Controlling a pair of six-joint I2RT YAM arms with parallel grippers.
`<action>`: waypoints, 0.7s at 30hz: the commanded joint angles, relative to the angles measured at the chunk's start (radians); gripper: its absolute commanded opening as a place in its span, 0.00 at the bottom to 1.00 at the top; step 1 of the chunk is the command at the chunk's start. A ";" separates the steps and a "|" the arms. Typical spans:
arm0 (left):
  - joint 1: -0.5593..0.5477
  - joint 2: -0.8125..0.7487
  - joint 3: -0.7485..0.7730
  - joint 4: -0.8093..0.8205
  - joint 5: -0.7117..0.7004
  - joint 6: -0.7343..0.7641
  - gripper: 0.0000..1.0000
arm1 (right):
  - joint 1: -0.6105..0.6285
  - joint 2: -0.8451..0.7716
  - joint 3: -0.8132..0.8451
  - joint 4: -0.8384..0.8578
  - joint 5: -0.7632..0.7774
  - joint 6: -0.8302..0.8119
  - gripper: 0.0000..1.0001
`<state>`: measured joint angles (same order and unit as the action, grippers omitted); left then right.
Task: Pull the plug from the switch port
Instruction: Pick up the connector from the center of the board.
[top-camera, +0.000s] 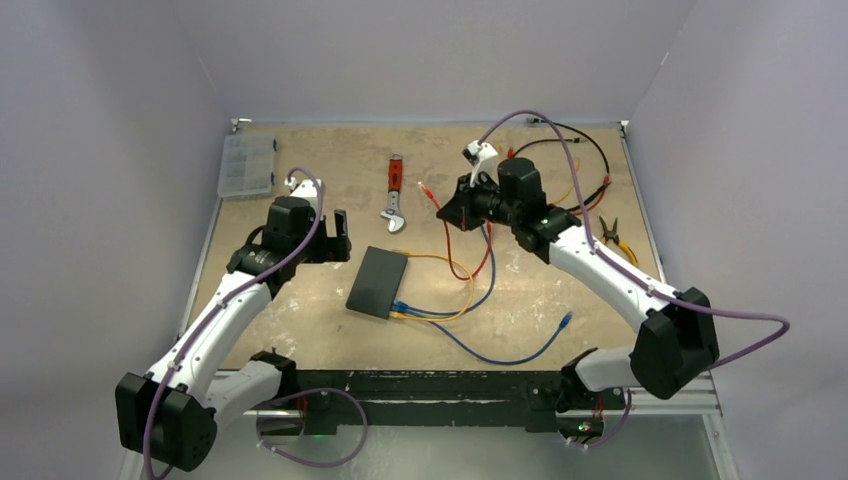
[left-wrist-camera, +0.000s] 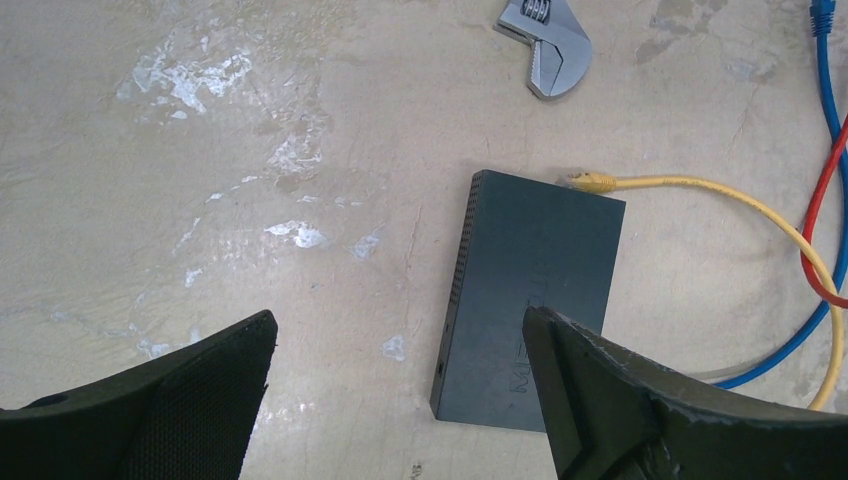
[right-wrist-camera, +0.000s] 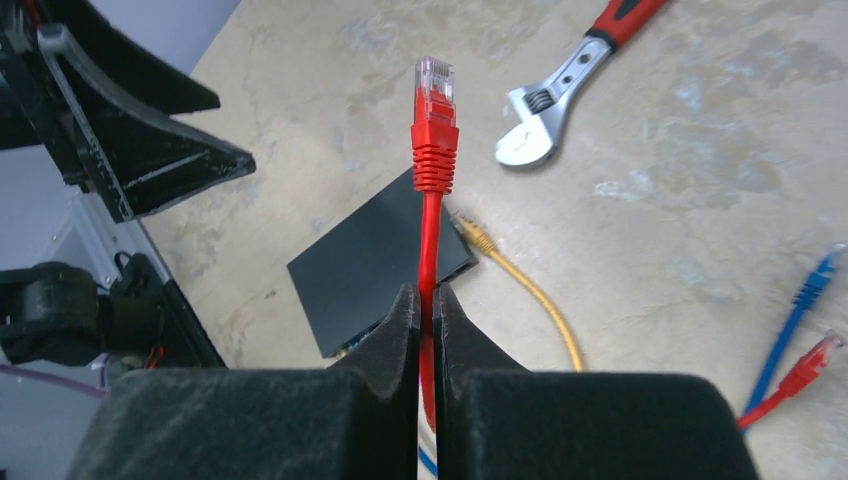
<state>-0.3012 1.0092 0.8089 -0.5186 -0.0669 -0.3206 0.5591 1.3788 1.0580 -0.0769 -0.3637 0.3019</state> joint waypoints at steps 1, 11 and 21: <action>0.007 0.005 0.010 0.009 0.007 0.017 0.94 | -0.056 -0.052 0.059 -0.017 0.026 -0.028 0.00; 0.005 0.012 0.012 0.008 0.007 0.017 0.94 | -0.218 -0.118 0.104 -0.007 -0.126 -0.002 0.00; 0.006 0.017 0.011 0.008 0.007 0.018 0.93 | -0.346 -0.160 0.136 0.061 -0.352 0.088 0.00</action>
<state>-0.3012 1.0245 0.8089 -0.5186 -0.0647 -0.3206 0.2440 1.2549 1.1358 -0.0834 -0.5983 0.3435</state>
